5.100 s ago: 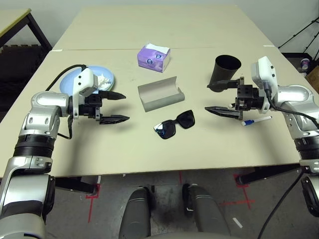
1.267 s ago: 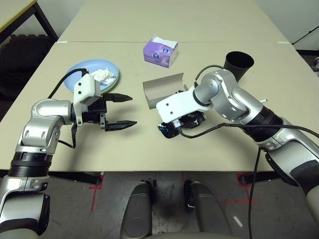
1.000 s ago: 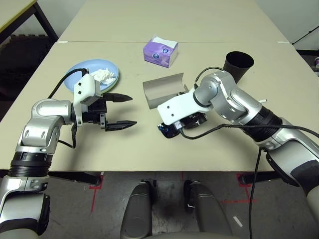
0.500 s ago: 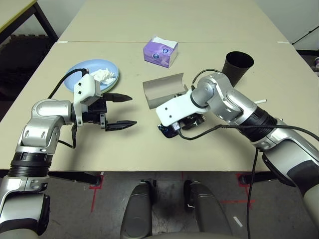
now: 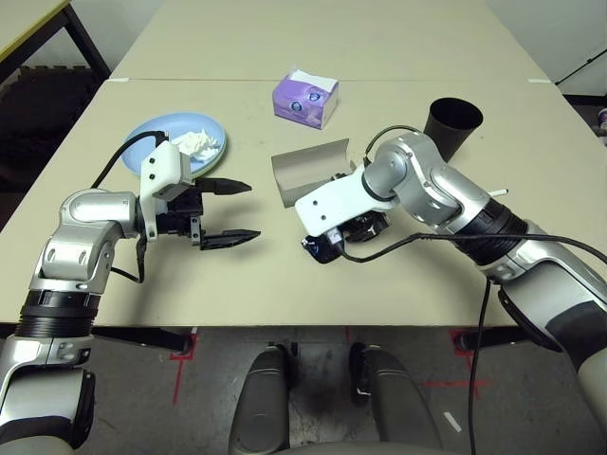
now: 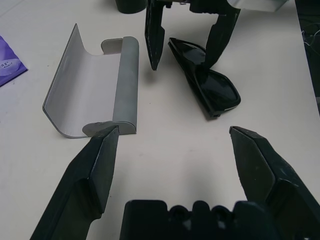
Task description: Organize and tidy the items on the table.
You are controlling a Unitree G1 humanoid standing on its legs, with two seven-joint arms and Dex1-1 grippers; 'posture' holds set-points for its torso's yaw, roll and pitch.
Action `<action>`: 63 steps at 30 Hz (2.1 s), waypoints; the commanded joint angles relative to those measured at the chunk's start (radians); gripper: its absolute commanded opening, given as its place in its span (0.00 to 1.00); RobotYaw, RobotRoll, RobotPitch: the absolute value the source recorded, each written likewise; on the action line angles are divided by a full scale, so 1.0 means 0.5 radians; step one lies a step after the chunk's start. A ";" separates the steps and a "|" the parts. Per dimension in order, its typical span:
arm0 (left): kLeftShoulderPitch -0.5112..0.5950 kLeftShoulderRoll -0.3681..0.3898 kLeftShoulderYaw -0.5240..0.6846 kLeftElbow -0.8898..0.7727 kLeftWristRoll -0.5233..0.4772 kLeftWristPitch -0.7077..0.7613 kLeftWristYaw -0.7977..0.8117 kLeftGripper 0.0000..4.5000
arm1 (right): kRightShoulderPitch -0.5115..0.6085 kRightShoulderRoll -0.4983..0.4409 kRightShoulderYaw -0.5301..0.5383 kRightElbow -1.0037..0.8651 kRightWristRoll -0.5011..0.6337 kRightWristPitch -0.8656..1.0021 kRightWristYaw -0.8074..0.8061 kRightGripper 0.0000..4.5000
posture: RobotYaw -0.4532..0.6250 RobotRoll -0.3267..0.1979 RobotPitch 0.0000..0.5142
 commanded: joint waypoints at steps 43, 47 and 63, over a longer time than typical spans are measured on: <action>0.047 0.032 0.016 -0.126 -0.019 0.068 0.008 1.00 | 0.059 -0.014 0.023 -0.059 -0.013 -0.001 0.074 1.00 | 0.49 0.62 0.33; 0.048 0.035 0.016 -0.125 -0.019 0.069 0.005 1.00 | 0.061 -0.012 0.023 -0.043 -0.017 -0.015 0.074 1.00 | 0.49 0.62 0.33; 0.043 0.040 0.015 -0.108 -0.015 0.061 0.001 1.00 | 0.053 -0.001 0.010 -0.013 -0.010 -0.038 0.065 0.08 | 0.49 0.62 0.33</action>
